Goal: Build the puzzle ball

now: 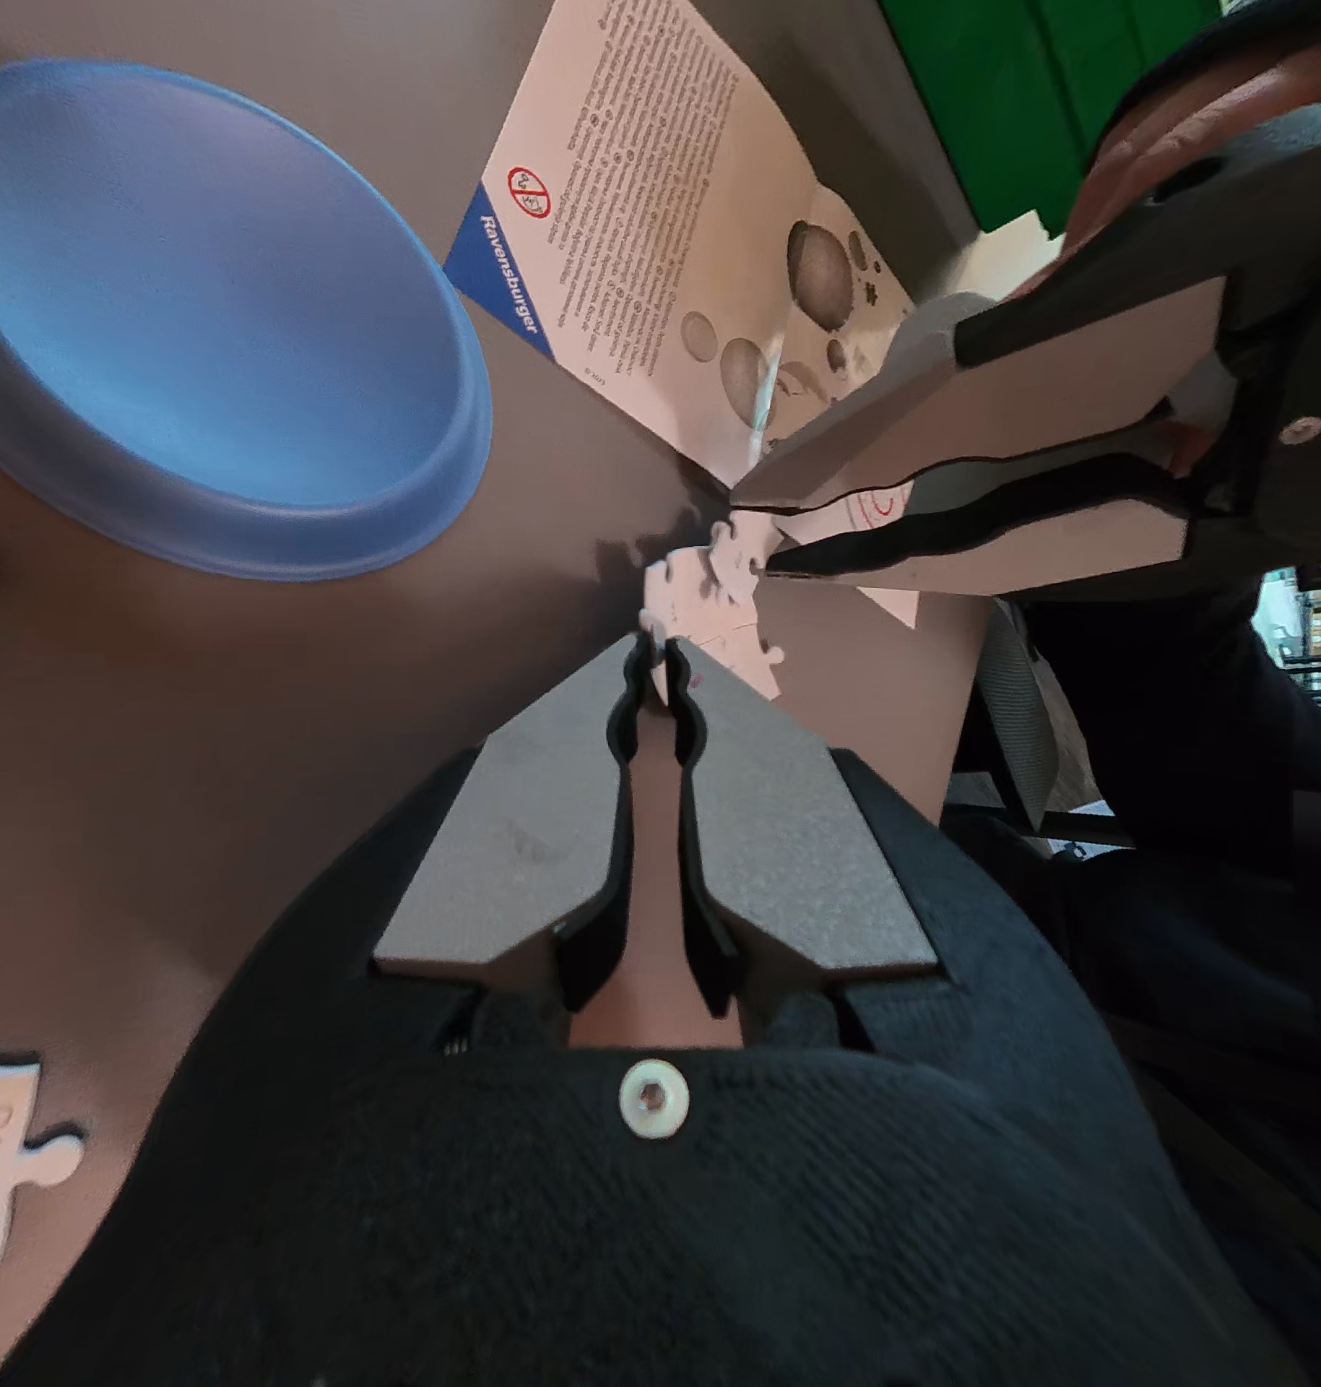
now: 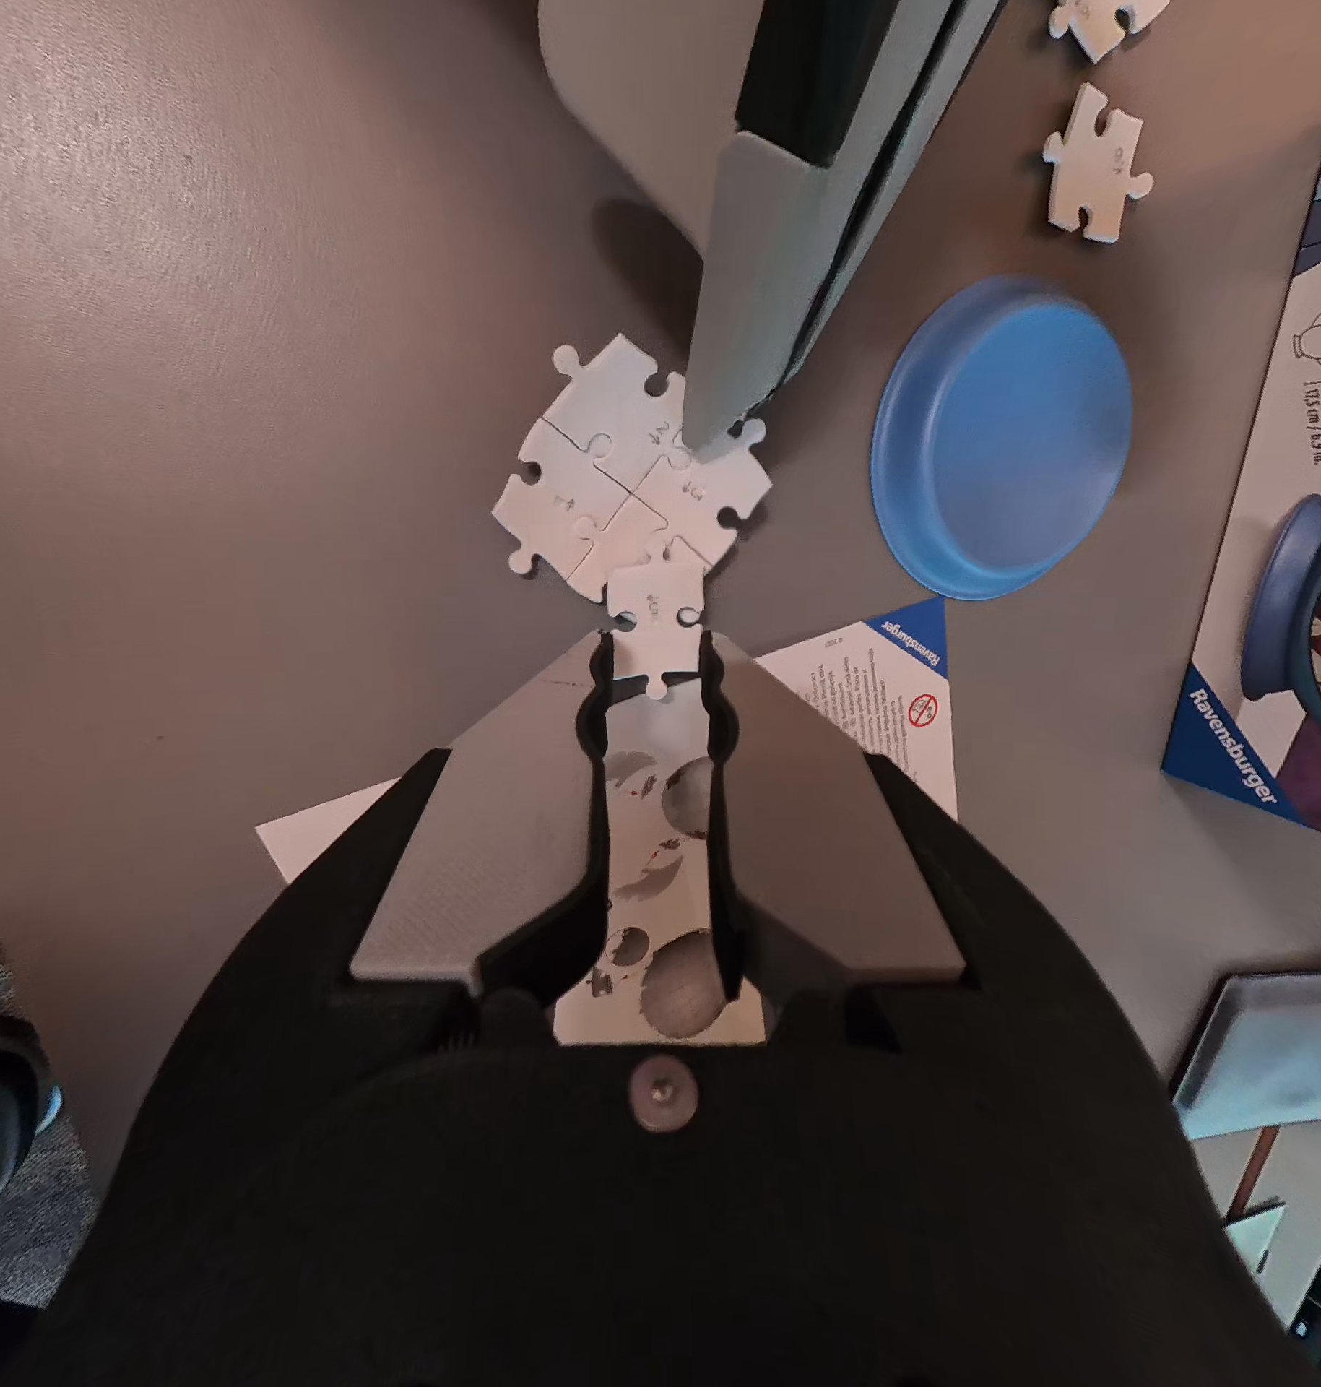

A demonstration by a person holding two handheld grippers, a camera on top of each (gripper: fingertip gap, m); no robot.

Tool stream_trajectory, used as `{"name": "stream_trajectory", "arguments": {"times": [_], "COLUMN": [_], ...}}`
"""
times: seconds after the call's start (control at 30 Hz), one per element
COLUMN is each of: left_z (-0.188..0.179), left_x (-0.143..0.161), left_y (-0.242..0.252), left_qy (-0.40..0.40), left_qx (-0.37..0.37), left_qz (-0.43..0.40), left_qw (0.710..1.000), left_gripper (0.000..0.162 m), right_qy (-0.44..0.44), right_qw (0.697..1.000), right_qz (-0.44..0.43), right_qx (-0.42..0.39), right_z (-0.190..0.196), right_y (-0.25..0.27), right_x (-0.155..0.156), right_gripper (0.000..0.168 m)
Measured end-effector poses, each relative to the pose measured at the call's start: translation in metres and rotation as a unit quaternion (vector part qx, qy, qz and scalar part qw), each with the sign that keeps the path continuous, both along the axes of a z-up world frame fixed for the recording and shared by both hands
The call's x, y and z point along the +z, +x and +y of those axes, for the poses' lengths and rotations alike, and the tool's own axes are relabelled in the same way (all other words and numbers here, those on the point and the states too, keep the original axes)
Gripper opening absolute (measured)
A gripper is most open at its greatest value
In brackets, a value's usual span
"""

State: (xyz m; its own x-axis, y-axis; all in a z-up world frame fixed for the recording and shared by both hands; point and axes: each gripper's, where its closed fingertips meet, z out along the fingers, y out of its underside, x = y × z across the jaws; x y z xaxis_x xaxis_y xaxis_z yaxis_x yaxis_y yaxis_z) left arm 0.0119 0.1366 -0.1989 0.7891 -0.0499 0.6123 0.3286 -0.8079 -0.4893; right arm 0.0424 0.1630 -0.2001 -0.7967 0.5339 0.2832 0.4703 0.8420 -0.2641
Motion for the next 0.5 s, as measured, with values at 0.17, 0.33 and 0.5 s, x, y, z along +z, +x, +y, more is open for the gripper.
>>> {"name": "stream_trajectory", "arguments": {"times": [0.17, 0.33, 0.5], "left_z": [0.001, -0.002, -0.006], "left_x": [0.003, 0.007, 0.007], "left_y": [0.001, -0.001, -0.002], "left_qy": [0.015, 0.039, 0.054], "left_qx": [0.006, 0.027, 0.045], "left_qz": [0.003, -0.001, 0.0], "left_qw": [1.0, 0.999, 0.998], "left_gripper": [0.0, 0.0, 0.0], "right_qy": [0.004, 0.023, 0.03], "right_qw": [1.0, 0.996, 0.994], "right_qz": [0.003, -0.004, 0.018], "right_qx": [-0.024, -0.082, -0.101], "right_z": [0.003, 0.008, -0.002], "right_y": [0.005, 0.014, 0.018], "right_x": [0.005, 0.004, 0.007], "right_gripper": [0.02, 0.02, 0.02]}}
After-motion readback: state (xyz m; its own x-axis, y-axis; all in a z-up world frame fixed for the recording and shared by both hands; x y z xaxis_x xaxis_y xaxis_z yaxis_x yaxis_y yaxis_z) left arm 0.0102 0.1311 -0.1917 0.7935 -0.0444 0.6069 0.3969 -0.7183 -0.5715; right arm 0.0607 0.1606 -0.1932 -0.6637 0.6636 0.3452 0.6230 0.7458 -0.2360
